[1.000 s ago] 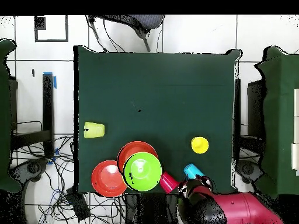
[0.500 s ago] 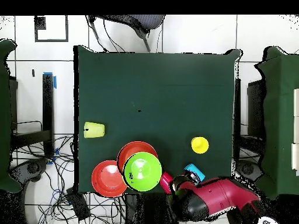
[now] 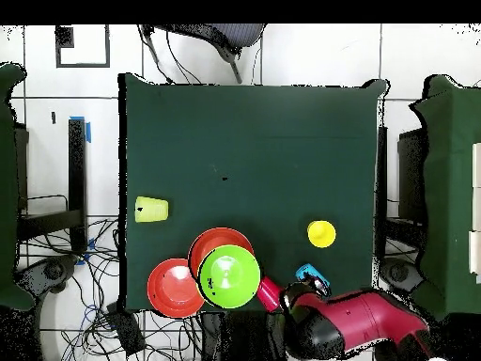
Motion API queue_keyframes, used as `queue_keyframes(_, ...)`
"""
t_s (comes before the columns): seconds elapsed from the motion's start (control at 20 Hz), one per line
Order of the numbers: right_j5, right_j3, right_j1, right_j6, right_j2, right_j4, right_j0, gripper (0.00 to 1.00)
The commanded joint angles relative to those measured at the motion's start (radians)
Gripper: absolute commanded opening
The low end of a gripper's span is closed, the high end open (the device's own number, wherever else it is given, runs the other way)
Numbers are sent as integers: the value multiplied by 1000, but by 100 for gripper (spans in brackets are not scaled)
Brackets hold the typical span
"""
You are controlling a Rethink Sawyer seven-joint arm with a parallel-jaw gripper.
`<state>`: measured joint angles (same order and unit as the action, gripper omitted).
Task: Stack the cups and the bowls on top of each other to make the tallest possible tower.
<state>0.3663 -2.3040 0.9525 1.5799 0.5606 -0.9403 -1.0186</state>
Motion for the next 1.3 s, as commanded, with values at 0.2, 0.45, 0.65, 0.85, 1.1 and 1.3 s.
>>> queue_keyframes(0.2,58,125,-69,-98,65,-15,-24,100)
queue_keyframes(0.45,51,198,-175,-76,48,-32,-12,100)
queue_keyframes(0.65,63,263,-265,-88,38,-46,5,100)
queue_keyframes(0.85,115,344,-352,-148,48,-37,10,100)
queue_keyframes(1.1,81,381,-395,-153,37,-70,12,100)
queue_keyframes(1.3,55,361,-374,-167,55,-84,-1,100)
